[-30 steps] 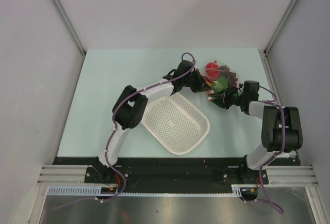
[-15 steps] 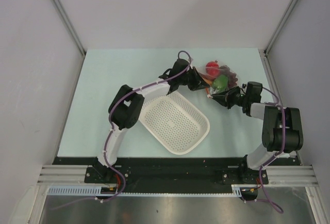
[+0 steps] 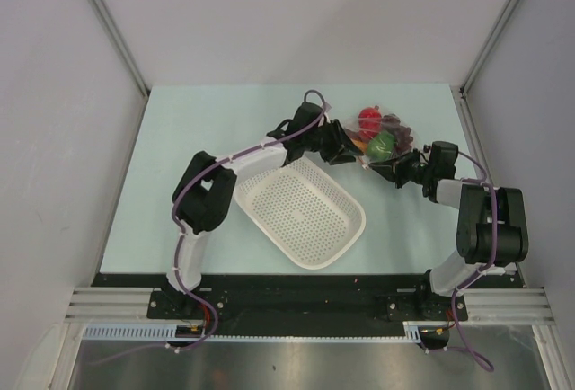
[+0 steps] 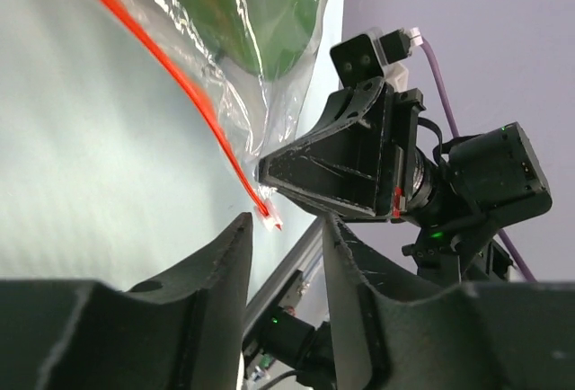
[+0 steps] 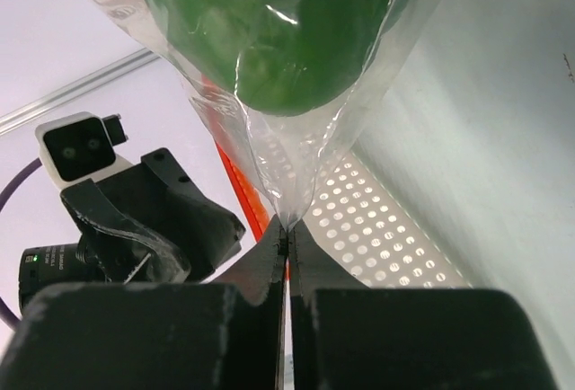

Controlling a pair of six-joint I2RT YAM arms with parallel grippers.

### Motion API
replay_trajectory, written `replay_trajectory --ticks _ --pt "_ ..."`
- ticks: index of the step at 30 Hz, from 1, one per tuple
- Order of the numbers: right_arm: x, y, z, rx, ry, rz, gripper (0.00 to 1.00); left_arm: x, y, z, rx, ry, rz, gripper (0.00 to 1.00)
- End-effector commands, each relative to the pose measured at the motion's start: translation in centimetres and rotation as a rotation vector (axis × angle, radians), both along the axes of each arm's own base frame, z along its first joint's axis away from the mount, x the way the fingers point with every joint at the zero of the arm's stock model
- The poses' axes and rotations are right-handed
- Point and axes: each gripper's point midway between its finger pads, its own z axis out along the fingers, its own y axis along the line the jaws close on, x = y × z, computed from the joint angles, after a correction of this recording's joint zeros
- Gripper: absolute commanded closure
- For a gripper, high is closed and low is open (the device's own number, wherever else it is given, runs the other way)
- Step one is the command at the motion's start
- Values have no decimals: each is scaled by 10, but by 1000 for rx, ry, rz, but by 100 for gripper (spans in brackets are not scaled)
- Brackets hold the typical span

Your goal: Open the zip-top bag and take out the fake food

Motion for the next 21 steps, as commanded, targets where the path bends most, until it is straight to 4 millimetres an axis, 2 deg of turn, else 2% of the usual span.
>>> replay_trajectory --ticks 1,5,10,21 --pt "8 0 23 -7 -89 -4 100 -27 -8 8 -14 80 -35 61" --pt "8 0 24 -9 -92 -7 100 -37 -16 1 1 129 -26 57" --pt "8 3 27 -12 -100 -3 100 -33 -17 -2 19 144 -6 52" --pt "3 9 25 -17 -98 12 100 -26 -24 -6 19 143 -2 55"
